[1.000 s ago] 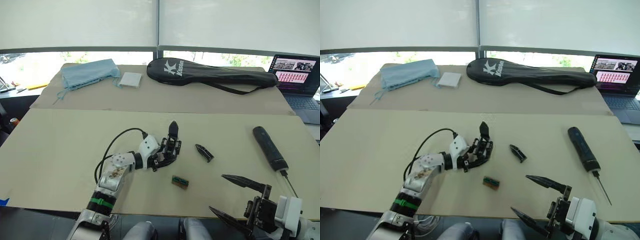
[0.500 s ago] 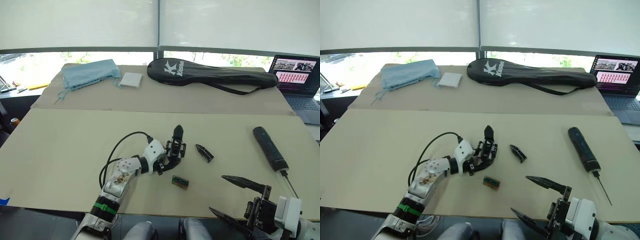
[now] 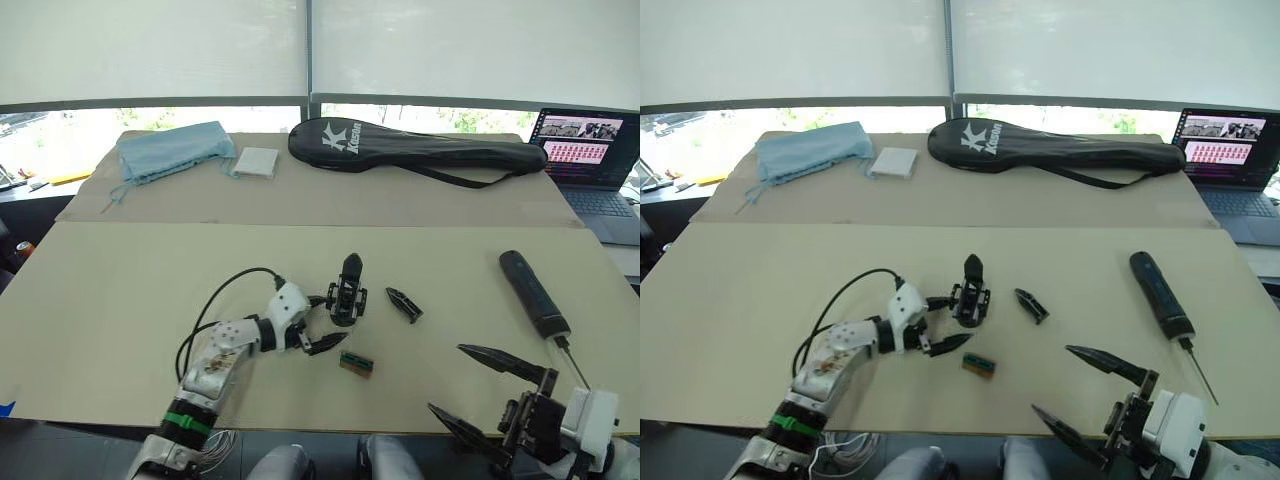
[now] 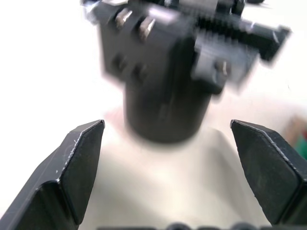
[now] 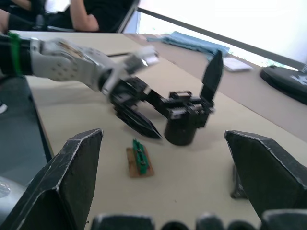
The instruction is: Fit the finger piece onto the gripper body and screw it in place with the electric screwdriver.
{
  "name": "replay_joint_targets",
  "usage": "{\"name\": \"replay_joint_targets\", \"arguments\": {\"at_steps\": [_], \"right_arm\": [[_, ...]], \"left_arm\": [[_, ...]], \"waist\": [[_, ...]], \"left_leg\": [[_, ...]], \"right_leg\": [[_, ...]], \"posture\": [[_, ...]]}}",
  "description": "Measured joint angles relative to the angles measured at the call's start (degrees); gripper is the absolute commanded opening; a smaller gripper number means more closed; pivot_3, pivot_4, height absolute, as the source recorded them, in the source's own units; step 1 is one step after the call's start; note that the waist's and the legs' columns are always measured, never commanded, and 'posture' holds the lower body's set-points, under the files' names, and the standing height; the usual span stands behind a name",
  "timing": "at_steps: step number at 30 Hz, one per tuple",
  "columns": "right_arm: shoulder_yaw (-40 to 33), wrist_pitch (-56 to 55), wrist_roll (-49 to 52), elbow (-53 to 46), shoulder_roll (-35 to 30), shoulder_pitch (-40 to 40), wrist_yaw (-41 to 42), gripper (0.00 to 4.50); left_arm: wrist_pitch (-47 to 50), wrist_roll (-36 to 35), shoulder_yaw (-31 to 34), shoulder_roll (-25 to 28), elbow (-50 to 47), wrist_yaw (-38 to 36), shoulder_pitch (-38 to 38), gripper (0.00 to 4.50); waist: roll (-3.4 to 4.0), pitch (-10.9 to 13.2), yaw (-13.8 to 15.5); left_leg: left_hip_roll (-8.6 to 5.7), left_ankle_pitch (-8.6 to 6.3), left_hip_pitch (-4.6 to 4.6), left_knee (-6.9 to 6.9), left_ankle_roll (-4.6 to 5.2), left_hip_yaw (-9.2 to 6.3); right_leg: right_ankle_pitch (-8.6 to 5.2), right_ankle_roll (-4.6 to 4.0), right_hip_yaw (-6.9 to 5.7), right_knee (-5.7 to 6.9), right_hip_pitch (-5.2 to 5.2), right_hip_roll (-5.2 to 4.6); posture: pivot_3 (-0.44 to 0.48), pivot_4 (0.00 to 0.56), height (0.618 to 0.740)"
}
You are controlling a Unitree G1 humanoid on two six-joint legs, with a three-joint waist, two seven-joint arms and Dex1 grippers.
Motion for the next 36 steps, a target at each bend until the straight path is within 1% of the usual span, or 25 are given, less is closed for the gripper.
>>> {"name": "replay_joint_targets", "arguments": {"at_steps": [3, 4, 5, 6, 8, 10, 14, 15, 17, 19, 21, 22, 23, 25, 26, 27, 28, 29, 30, 31, 32, 33, 34, 36], "right_arm": [[-2.7, 1.1, 0.3, -0.1, 0.4, 4.2, -0.6, 4.50], [-3.8, 1.7, 0.1, -0.2, 1.2, 5.6, -1.4, 4.50], [-6.0, 2.8, -0.8, 0.0, 3.2, 8.2, -3.7, 4.50], [-7.4, 3.7, -1.5, 0.5, 4.1, 10.0, -5.2, 4.50], [-9.1, 6.2, -2.7, 1.1, 5.4, 12.4, -8.0, 4.50], [-9.2, 8.4, -3.8, 0.9, 5.7, 12.9, -9.9, 4.50], [-9.3, 10.9, -4.6, 0.4, 5.8, 12.2, -12.6, 4.50], [-9.5, 13.3, -4.6, 0.0, 5.5, 10.9, -14.3, 4.50], [-10.4, 19.9, -3.3, -1.3, 2.9, 6.1, -18.6, 4.50], [-10.7, 25.2, -0.9, -3.0, -0.9, 1.3, -20.5, 4.50], [-10.4, 32.1, 1.2, -4.9, -7.2, -3.9, -21.4, 4.50], [-10.2, 37.8, 2.8, -5.5, -12.1, -7.1, -22.5, 4.50], [-10.2, 42.7, 4.7, -5.8, -15.3, -10.3, -23.8, 4.50], [-9.4, 52.3, 9.5, -5.8, -20.7, -17.8, -26.5, 4.50], [-7.6, 57.3, 12.2, -5.2, -23.6, -22.7, -27.5, 4.50], [-4.4, 63.5, 15.9, -3.4, -27.3, -30.0, -28.1, 4.50], [-1.8, 68.0, 18.2, -2.0, -29.7, -35.6, -28.5, 4.50], [-0.4, 71.3, 19.9, -1.0, -31.2, -39.2, -28.8, 4.50], [2.8, 75.0, 21.1, 0.7, -31.8, -44.2, -28.9, 4.50], [7.4, 79.9, 22.5, 3.1, -32.2, -51.6, -28.9, 4.50], [10.6, 83.1, 22.9, 4.5, -32.1, -55.9, -28.9, 4.50], [16.2, 87.5, 22.7, 6.7, -31.4, -62.4, -29.0, 4.50], [18.8, 89.7, 22.4, 7.7, -30.6, -65.5, -29.1, 4.50], [26.4, 94.9, 20.6, 11.3, -26.5, -73.7, -29.9, 4.50]], "left_arm": [[-1.6, -2.9, 3.8, 4.8, 1.0, -4.5, 1.8, 4.45], [-2.3, -4.7, 5.0, 6.4, 2.1, -7.2, 2.0, 4.45], [-3.6, -7.8, 7.7, 9.3, 3.8, -12.2, 2.8, 4.45], [-4.1, -9.7, 9.8, 11.4, 5.0, -15.3, 3.2, 4.45], [-5.1, -13.5, 13.9, 14.3, 6.6, -20.6, 2.9, 4.45], [-5.2, -15.8, 15.8, 15.4, 6.6, -23.5, 1.7, 4.45], [-3.2, -18.0, 16.4, 17.7, 5.9, -26.3, 0.8, 4.45], [-2.3, -18.3, 16.5, 18.3, 5.5, -26.7, 0.8, 4.45], [1.5, -20.2, 16.6, 19.2, 4.3, -27.0, -0.1, 4.45], [4.2, -21.9, 16.9, 19.2, 2.6, -27.0, -1.3, 4.45], [5.5, -22.9, 17.2, 19.2, 0.4, -26.9, -2.0, 4.45], [5.9, -23.1, 17.2, 18.9, -0.7, -26.7, -2.2, 4.45], [5.9, -23.4, 17.3, 18.6, -1.8, -26.4, -2.4, 4.45], [6.2, -24.1, 17.4, 18.0, -3.6, -25.8, -1.9, 4.45], [6.3, -24.4, 17.7, 17.9, -4.4, -25.6, -1.2, 4.45], [6.4, -24.6, 17.6, 17.8, -5.4, -25.2, -0.7, 4.45], [6.5, -24.6, 17.5, 17.6, -6.1, -24.9, -0.5, 4.45], [6.5, -24.7, 17.4, 17.4, -7.0, -24.7, -0.6, 4.45], [6.5, -24.7, 17.8, 17.6, -7.2, -24.5, 0.1, 4.45], [6.6, -24.7, 17.7, 17.4, -7.3, -24.1, 0.3, 4.45], [6.7, -24.7, 17.5, 17.1, -7.7, -23.9, 0.4, 4.45], [6.8, -24.6, 17.3, 17.1, -7.8, -23.6, 0.6, 4.45], [6.9, -24.7, 17.1, 16.9, -8.1, -23.5, 0.5, 4.45], [7.1, -24.6, 16.9, 16.4, -8.4, -22.8, 0.6, 4.45]], "waist": [[0.00, 0.0, 0.1], [0.00, 0.0, 0.2], [-0.02, 0.0, 0.2], [-0.02, 0.0, 0.2], [0.00, 0.0, 0.2], [0.01, 0.0, 0.4], [-0.01, 0.0, 0.1], [-0.03, 0.0, -0.1], [-0.06, 0.0, -0.8], [-0.06, 0.0, -1.1], [-0.06, 0.0, -1.4], [-0.06, 0.0, -1.5], [-0.10, 0.1, -1.5], [-0.14, 0.1, -1.3], [-0.15, 0.1, -1.3], [-0.17, 0.1, -1.4], [-0.19, 0.2, -1.4], [-0.22, 0.2, -1.1], [-0.30, 0.2, -1.1], [-0.32, 0.2, -1.1], [-0.32, 0.2, -1.0], [-0.33, 0.2, -0.9], [-0.33, 0.2, -0.8], [-0.37, 0.2, -0.9]], "left_leg": [[-0.01, 0.01, 0.11, -0.12, -0.01, 0.00], [0.00, 0.01, 0.12, -0.14, -0.02, 0.00], [0.02, 0.01, 0.11, -0.23, -0.04, 0.00], [0.02, 0.01, 0.12, -0.26, -0.05, 0.00], [0.00, -0.02, 0.14, -0.26, -0.10, 0.00], [-0.02, -0.25, 0.28, -0.24, -0.44, 0.00], [-0.03, -0.27, 0.28, -0.25, -0.44, 0.00], [-0.02, -0.26, 0.27, -0.25, -0.44, 0.00], [-0.03, -0.25, 0.23, -0.23, -0.48, 0.05], [0.00, -0.23, 0.25, -0.22, -0.50, 0.06], [0.01, -0.21, 0.24, -0.23, -0.50, 0.07], [0.01, -0.16, 0.23, -0.23, -0.42, 0.10], [0.03, -0.11, 0.20, -0.23, -0.34, 0.10], [0.07, -0.10, 0.14, -0.24, -0.32, 0.10], [0.09, 0.01, 0.14, -0.24, -0.12, 0.10], [0.09, 0.03, 0.11, -0.24, -0.06, 0.11], [0.09, 0.04, 0.04, -0.23, -0.05, 0.11], [0.10, 0.04, -0.07, -0.24, -0.04, 0.10], [0.17, 0.04, -0.09, -0.22, -0.04, 0.07], [0.15, 0.04, -0.14, -0.19, -0.02, 0.09], [0.13, 0.04, -0.33, -0.17, 0.00, 0.08], [0.13, 0.04, -0.43, -0.10, 0.02, 0.09], [0.13, 0.05, -0.61, -0.01, 0.03, 0.09], [0.09, 0.05, -0.83, 0.16, 0.04, 0.10]], "right_leg": [[-0.01, -0.01, 0.02, -0.02, 0.05, 0.00], [-0.02, -0.02, 0.00, -0.02, 0.04, 0.00], [-0.05, -0.06, -0.02, 0.00, -0.01, 0.01], [-0.07, -0.08, -0.02, 0.00, -0.02, 0.03], [-0.07, -0.08, -0.01, -0.02, -0.02, 0.00], [-0.07, -0.02, -0.02, -0.12, 0.04, -0.04], [-0.07, 0.02, -0.01, -0.12, 0.10, -0.02], [-0.06, 0.00, 0.00, -0.10, 0.11, -0.02], [-0.03, -0.03, 0.05, -0.05, 0.11, -0.04], [-0.04, -0.02, 0.03, -0.04, 0.14, -0.05], [-0.03, -0.03, 0.02, -0.04, 0.13, -0.04], [-0.01, -0.06, 0.04, -0.04, 0.13, -0.06], [0.01, -0.10, 0.01, -0.07, 0.11, -0.05], [0.03, -0.14, -0.01, -0.11, 0.09, -0.05], [0.04, -0.15, -0.01, -0.13, 0.09, -0.05], [0.06, -0.18, -0.02, -0.16, 0.08, -0.06], [0.08, -0.20, -0.03, -0.21, 0.05, -0.07], [0.08, -0.20, -0.08, -0.26, -0.02, -0.08], [0.07, -0.20, -0.16, -0.26, -0.01, -0.06], [0.10, -0.23, -0.15, -0.26, -0.06, -0.07], [0.11, -0.22, -0.18, -0.29, -0.17, -0.10], [0.12, -0.22, -0.19, -0.27, -0.30, -0.10], [0.13, -0.23, -0.22, -0.26, -0.45, -0.11], [0.15, -0.24, -0.19, -0.19, -0.73, -0.11]], "posture": [[0.000, 0.150, 0.740], [0.000, 0.150, 0.740], [0.000, 0.150, 0.740], [0.000, 0.150, 0.740], [0.000, 0.150, 0.740], [0.000, 0.150, 0.740], [0.000, 0.150, 0.740], [0.000, 0.150, 0.740], [0.000, 0.150, 0.740], [0.000, 0.150, 0.740], [0.000, 0.150, 0.740], [0.000, 0.150, 0.740], [0.000, 0.150, 0.740], [0.000, 0.150, 0.740], [0.000, 0.150, 0.740], [0.000, 0.150, 0.740], [0.000, 0.150, 0.740], [0.000, 0.150, 0.740], [0.000, 0.150, 0.740], [0.000, 0.150, 0.740], [0.000, 0.150, 0.740], [0.000, 0.150, 0.740], [0.000, 0.150, 0.740], [0.000, 0.150, 0.740]]}}
